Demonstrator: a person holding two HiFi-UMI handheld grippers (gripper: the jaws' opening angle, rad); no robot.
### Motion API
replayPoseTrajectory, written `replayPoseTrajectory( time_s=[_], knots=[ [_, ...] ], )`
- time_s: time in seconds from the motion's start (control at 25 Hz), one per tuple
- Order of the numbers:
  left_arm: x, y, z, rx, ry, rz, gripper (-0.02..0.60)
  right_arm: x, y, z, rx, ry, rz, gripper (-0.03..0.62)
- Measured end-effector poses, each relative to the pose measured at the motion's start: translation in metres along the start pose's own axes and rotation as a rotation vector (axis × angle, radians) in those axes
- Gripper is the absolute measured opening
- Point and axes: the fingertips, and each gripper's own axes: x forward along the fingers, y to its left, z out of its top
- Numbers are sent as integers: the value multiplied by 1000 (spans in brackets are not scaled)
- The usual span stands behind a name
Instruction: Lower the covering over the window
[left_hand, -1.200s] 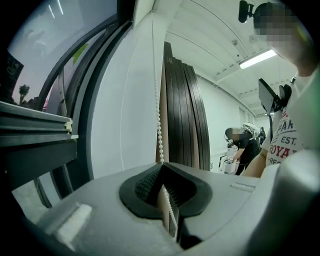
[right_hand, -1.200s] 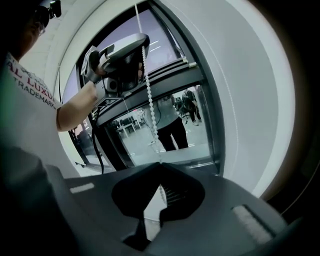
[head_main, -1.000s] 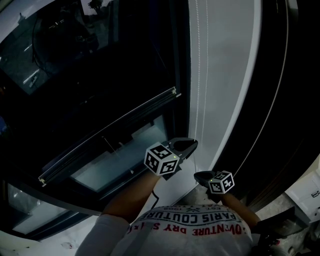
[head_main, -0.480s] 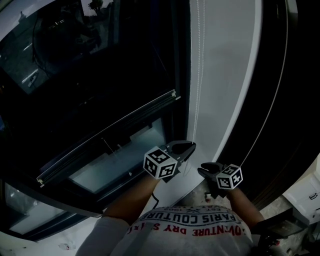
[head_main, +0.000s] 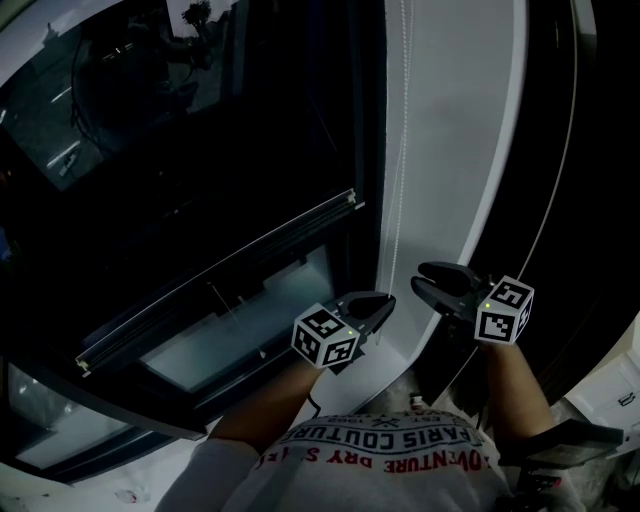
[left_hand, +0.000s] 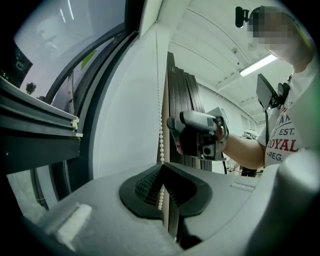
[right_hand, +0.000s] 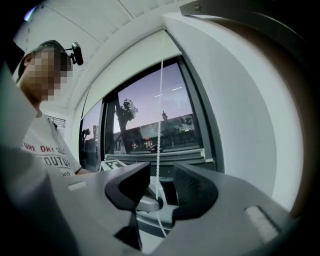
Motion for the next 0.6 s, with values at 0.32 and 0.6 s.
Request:
replayPoseTrajectory(
  time_s=[0.32, 0.6],
  knots=[
    [7, -4, -1, 10, 14, -18, 8, 24, 12, 56, -21, -48, 49, 137],
    [11, -3, -1, 0, 10, -29, 9, 41, 12, 69, -51, -27, 47, 120]
  ],
)
